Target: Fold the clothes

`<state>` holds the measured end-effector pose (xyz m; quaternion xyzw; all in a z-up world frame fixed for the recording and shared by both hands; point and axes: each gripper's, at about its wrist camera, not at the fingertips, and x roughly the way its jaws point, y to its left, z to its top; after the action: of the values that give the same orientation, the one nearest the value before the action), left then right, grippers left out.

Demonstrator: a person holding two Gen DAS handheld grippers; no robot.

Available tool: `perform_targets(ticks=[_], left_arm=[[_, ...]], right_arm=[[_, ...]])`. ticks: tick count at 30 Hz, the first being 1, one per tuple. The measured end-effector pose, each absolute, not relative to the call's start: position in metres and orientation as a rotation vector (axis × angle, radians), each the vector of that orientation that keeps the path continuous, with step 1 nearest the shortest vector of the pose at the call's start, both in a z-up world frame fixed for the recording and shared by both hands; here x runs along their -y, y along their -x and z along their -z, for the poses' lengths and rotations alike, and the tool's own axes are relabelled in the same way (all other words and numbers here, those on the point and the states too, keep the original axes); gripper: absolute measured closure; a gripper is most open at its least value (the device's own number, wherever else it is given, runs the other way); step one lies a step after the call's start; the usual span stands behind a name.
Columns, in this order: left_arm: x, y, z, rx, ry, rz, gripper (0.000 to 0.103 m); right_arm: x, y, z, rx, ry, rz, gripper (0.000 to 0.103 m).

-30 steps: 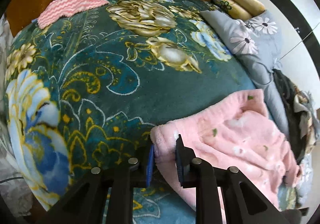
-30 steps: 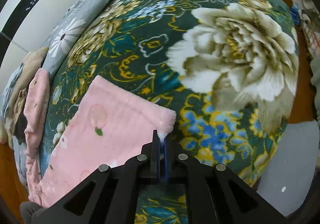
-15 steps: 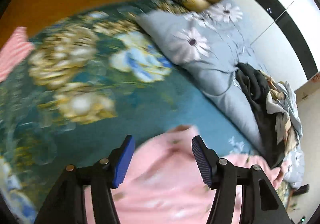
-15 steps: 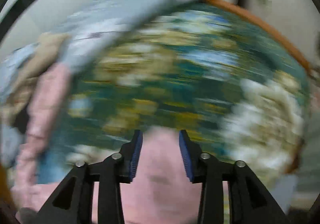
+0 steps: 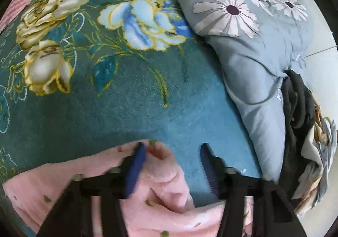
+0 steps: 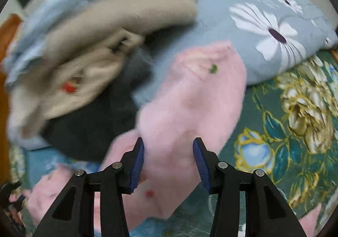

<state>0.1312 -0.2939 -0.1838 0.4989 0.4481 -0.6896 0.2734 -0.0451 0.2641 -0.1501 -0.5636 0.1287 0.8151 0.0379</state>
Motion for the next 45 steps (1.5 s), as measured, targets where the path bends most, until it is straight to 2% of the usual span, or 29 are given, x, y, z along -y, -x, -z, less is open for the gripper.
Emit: perform_targets(ticks=[1,3,8,11,16,24,27,29,33,38,39,41,42,43,45], left_arm=[[0.296,-0.133,0.184,-1.194,-1.351,1.851,0.098],[0.301,-0.14,0.181,-1.205,-1.335,1.853,0.099],[0.314,-0.168,0.151,-1.235,-1.224,1.979,0.1],[0.324,-0.199,0.133,-1.339,-1.13,2.033,0.1],[0.348,-0.246,0.108,-1.398,-0.982,2.09,0.1],[0.378,-0.302,0.067,-1.422,-0.819,2.147,0.103],[0.385,-0.299,0.047,-1.342,-0.765,2.194,0.103],[0.387,-0.28,0.047,-1.312,-0.796,2.197,0.103],[0.368,-0.243,0.076,-1.339,-0.979,2.151,0.103],[0.349,-0.257,0.106,-1.282,-1.085,2.046,0.101],[0.349,-0.267,0.113,-1.29,-1.097,2.003,0.099],[0.347,-0.286,0.128,-1.343,-1.129,1.932,0.082],[0.345,-0.297,0.136,-1.382,-1.133,1.898,0.063],[0.341,-0.307,0.142,-1.413,-1.131,1.867,0.051],[0.331,-0.321,0.155,-1.466,-1.138,1.827,0.05]], right_arm=[[-0.263,0.049,0.154,-0.38,1.74,-2.472,0.097],[-0.268,0.05,0.154,-0.381,1.736,-2.446,0.097],[-0.321,0.01,0.095,-0.484,1.559,-2.512,0.098],[-0.348,-0.008,0.06,-0.505,1.456,-2.541,0.098],[-0.369,-0.044,0.025,-0.606,1.354,-2.577,0.098],[-0.41,-0.128,-0.027,-0.861,1.077,-2.61,0.098],[-0.421,-0.144,-0.046,-0.842,1.003,-2.611,0.098],[-0.432,-0.135,-0.043,-0.841,1.028,-2.579,0.098],[-0.436,-0.094,0.009,-0.832,1.201,-2.475,0.098],[-0.44,-0.089,0.056,-0.908,1.277,-2.401,0.098],[-0.442,-0.092,0.057,-0.906,1.28,-2.394,0.098],[-0.447,-0.098,0.061,-0.903,1.284,-2.378,0.098],[-0.45,-0.101,0.063,-0.901,1.286,-2.371,0.098],[-0.452,-0.105,0.062,-0.896,1.286,-2.368,0.098],[-0.455,-0.111,0.058,-0.887,1.281,-2.368,0.098]])
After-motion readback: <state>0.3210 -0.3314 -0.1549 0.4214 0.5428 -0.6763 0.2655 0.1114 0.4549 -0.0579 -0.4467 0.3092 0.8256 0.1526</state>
